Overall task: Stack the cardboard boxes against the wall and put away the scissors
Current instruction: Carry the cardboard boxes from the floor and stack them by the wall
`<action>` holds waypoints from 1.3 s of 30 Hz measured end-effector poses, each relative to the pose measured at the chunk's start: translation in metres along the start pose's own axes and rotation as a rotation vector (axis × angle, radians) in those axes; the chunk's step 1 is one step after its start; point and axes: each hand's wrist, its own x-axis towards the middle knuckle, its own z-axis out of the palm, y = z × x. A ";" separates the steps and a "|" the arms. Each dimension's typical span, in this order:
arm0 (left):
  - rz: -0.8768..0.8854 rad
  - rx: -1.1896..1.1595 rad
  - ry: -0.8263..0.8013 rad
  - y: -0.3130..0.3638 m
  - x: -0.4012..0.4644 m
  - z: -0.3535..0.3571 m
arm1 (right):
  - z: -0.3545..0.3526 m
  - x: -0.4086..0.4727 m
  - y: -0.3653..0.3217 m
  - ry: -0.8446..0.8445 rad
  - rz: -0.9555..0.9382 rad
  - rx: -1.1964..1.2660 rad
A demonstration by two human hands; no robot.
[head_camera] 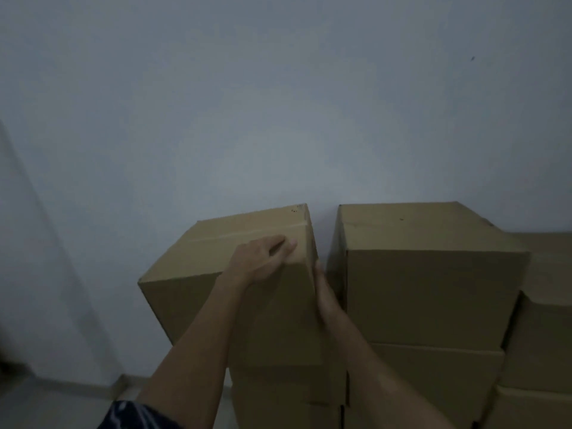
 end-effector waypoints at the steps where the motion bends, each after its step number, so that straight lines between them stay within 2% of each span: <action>1: 0.011 0.009 -0.043 -0.004 0.002 0.013 | 0.006 -0.001 -0.018 0.007 -0.028 -0.001; 3: 0.075 0.033 -0.031 -0.013 0.005 0.029 | 0.013 -0.010 -0.058 0.068 -0.180 -0.066; 6: 0.090 -0.099 0.015 -0.020 0.014 0.025 | 0.023 -0.031 -0.098 0.159 -0.439 -0.289; 8: 0.113 -0.162 -0.001 -0.030 0.017 0.019 | 0.033 -0.040 -0.101 0.224 -0.580 -0.528; 10: 0.174 -0.169 0.013 -0.045 0.012 0.015 | 0.042 -0.046 -0.101 0.305 -0.685 -0.875; 12: 0.200 -0.064 0.088 -0.078 0.001 0.011 | 0.047 -0.050 -0.103 0.374 -0.759 -1.045; 15: 0.075 0.196 0.189 -0.143 -0.021 -0.003 | 0.039 -0.046 -0.112 0.456 -0.729 -1.191; 18: -0.015 0.292 0.205 -0.170 -0.024 -0.011 | 0.045 -0.043 -0.116 0.457 -0.710 -1.305; 22: 0.030 0.275 0.243 -0.141 -0.005 -0.002 | 0.058 -0.045 -0.101 0.440 -0.718 -1.412; 24: 0.065 0.272 0.248 -0.129 0.002 0.004 | 0.049 -0.043 -0.098 0.492 -0.712 -1.429; 29: 0.214 0.175 0.063 -0.131 0.030 0.007 | 0.018 -0.030 -0.105 0.612 -0.648 -1.445; 31: 0.212 0.223 0.128 -0.147 0.036 0.005 | 0.009 -0.024 -0.105 0.651 -0.639 -1.458; 34: 0.119 0.353 0.253 -0.164 0.034 0.010 | -0.001 -0.013 -0.100 0.678 -0.647 -1.464; 39: 0.117 0.338 0.242 -0.153 0.051 0.016 | -0.009 0.003 -0.097 0.737 -0.617 -1.489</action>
